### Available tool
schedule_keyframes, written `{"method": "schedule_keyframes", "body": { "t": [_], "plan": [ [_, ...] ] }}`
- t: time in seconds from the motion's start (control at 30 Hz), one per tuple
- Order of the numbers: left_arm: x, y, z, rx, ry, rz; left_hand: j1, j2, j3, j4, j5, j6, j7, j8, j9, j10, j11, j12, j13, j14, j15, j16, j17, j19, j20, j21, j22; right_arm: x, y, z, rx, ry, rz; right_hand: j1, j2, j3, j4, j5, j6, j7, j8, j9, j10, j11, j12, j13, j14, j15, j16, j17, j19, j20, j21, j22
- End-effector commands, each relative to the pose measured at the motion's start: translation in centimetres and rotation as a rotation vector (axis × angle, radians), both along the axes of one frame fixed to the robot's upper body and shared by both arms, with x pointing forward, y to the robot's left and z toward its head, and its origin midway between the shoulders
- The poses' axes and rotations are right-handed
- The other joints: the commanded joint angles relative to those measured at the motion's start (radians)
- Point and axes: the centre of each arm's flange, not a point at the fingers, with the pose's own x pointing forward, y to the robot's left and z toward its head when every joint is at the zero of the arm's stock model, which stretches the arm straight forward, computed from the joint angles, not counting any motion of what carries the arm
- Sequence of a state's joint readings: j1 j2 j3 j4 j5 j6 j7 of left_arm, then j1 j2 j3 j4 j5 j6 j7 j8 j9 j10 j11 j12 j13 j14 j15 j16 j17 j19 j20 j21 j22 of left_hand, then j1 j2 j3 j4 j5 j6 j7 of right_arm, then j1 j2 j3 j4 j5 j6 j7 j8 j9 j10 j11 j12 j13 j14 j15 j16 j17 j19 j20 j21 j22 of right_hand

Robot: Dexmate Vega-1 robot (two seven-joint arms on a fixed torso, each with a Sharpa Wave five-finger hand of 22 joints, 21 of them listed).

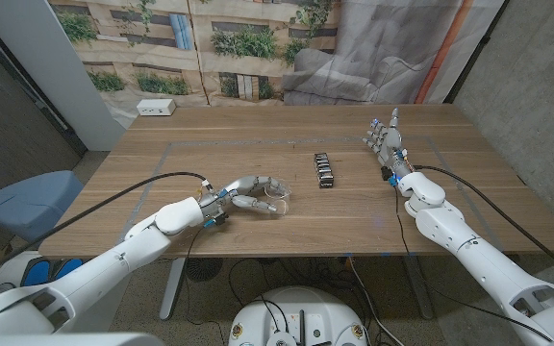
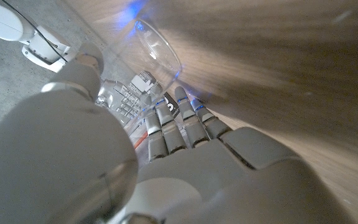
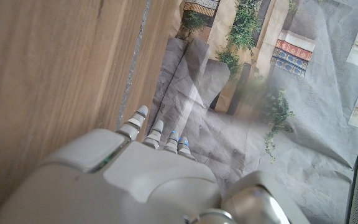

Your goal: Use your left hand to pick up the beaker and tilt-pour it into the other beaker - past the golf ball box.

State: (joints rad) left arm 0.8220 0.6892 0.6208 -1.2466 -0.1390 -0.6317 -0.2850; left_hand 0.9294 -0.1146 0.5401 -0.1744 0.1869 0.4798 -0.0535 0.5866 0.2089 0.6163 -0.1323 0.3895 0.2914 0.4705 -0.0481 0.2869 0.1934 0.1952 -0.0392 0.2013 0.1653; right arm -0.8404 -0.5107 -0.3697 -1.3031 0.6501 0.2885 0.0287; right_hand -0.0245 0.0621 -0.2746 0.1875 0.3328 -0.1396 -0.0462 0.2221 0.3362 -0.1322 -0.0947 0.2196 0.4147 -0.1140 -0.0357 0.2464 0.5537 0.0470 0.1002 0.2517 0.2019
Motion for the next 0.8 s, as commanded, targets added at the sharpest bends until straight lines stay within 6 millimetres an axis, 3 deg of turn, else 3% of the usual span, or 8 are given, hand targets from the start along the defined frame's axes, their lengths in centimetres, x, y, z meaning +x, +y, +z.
{"method": "schedule_keyframes", "body": {
  "t": [0.03, 0.4, 0.8],
  "plan": [
    [0.1, 0.2, 0.8, -0.059, -0.023, 0.024, 0.027, 0.045, -0.013, 0.003, 0.01, 0.049, 0.003, 0.02, 0.005, 0.099, -0.08, 0.013, 0.014, 0.015, -0.169, 0.012, 0.006, 0.025, -0.066, 0.008, 0.006, 0.0, 0.0, 0.0, 0.0, 0.001, 0.0, 0.002, 0.09, -0.006, 0.001, 0.006, -0.007, -0.001, 0.006, 0.002, -0.004, -0.002, 0.006, 0.005, -0.004, -0.019, 0.003, 0.001, -0.003, 0.006, 0.007, 0.004],
    [0.2, 1.0, 3.2, -0.107, -0.052, 0.047, 0.074, 0.085, -0.032, -0.004, 0.021, 0.073, -0.018, 0.051, 0.013, 0.132, -0.082, 0.024, 0.043, 0.045, -0.176, 0.034, 0.023, 0.057, -0.088, 0.009, 0.007, 0.0, 0.0, 0.0, 0.0, 0.001, 0.0, 0.003, 0.09, -0.006, 0.001, 0.006, -0.007, -0.002, 0.006, 0.002, -0.004, -0.001, 0.006, 0.005, -0.004, -0.019, 0.003, 0.001, -0.003, 0.006, 0.007, 0.005],
    [-0.5, 1.7, 5.1, -0.104, -0.048, 0.045, 0.086, 0.099, -0.048, 0.0, 0.023, 0.083, -0.019, 0.063, 0.013, 0.146, -0.081, 0.029, 0.057, 0.058, -0.176, 0.045, 0.031, 0.066, -0.089, 0.007, 0.007, 0.0, 0.0, 0.0, 0.0, 0.001, 0.0, 0.002, 0.09, -0.006, 0.001, 0.005, -0.007, -0.001, 0.005, 0.002, -0.005, -0.001, 0.006, 0.005, -0.004, -0.019, 0.003, 0.001, -0.003, 0.005, 0.007, 0.005]
  ]
}}
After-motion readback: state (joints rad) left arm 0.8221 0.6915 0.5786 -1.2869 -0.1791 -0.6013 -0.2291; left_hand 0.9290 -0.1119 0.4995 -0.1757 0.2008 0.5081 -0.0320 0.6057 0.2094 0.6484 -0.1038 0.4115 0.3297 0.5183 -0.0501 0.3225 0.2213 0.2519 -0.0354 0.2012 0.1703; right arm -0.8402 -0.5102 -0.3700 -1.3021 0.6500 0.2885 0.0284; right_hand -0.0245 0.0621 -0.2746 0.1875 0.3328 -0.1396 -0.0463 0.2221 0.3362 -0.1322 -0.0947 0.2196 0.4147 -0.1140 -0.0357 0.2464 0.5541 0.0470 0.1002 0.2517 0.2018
